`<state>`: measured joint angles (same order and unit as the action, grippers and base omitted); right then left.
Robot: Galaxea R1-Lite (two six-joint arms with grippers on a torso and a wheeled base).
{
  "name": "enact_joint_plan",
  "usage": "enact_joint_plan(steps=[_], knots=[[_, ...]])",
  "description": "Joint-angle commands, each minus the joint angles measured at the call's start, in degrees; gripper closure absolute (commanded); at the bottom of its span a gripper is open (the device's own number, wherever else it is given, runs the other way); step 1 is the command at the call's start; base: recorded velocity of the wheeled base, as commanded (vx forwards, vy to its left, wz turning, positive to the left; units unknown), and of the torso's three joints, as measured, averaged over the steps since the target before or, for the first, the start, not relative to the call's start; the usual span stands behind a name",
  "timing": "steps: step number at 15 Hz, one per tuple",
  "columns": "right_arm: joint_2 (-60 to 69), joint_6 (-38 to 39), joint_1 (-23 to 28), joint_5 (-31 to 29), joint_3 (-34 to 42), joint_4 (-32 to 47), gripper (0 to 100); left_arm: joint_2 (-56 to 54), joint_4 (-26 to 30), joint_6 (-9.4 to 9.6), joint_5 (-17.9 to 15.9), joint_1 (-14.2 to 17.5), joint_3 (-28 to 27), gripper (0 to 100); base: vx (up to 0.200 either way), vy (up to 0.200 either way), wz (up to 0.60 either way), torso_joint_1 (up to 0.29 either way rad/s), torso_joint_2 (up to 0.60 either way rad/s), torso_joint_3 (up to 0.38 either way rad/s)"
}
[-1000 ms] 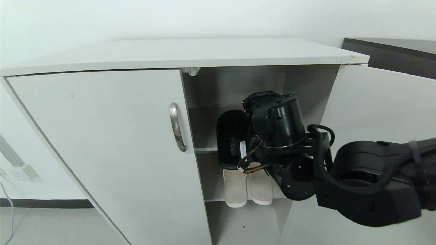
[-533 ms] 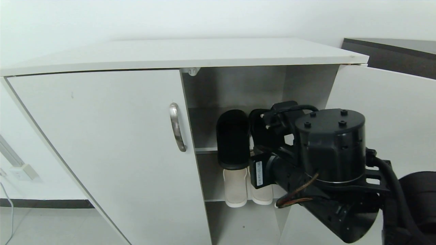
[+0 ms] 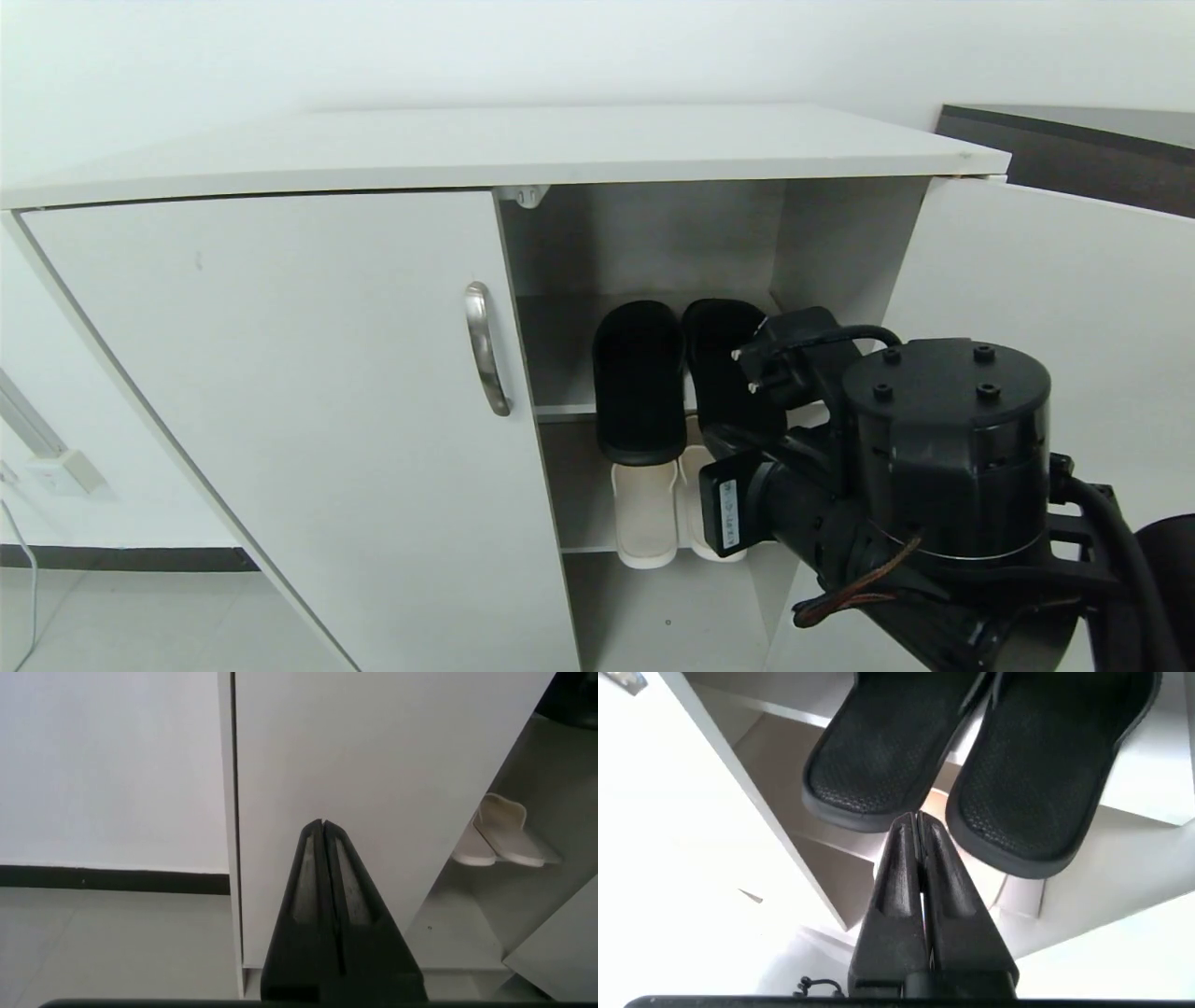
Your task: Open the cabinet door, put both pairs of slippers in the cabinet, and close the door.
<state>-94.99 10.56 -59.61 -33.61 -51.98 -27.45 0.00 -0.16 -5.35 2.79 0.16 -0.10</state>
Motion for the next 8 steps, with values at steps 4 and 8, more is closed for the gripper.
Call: enact_joint_plan(steps=[4,8], knots=[[-0.55,-0.10,-0.24,-0.14,0.39,-0.06,100,0.00,-0.02,-0.10,-0.15,0.02,0.01,100,-0.200,0.000,0.00,0.004,0.00,0.004],[-0.64,0.08,-0.24,-0.14,0.92,-0.06,100,0.00,-0.02,-0.10,-0.15,0.02,0.01,100,-0.200,0.000,0.00,0.000,0.00,0.004]])
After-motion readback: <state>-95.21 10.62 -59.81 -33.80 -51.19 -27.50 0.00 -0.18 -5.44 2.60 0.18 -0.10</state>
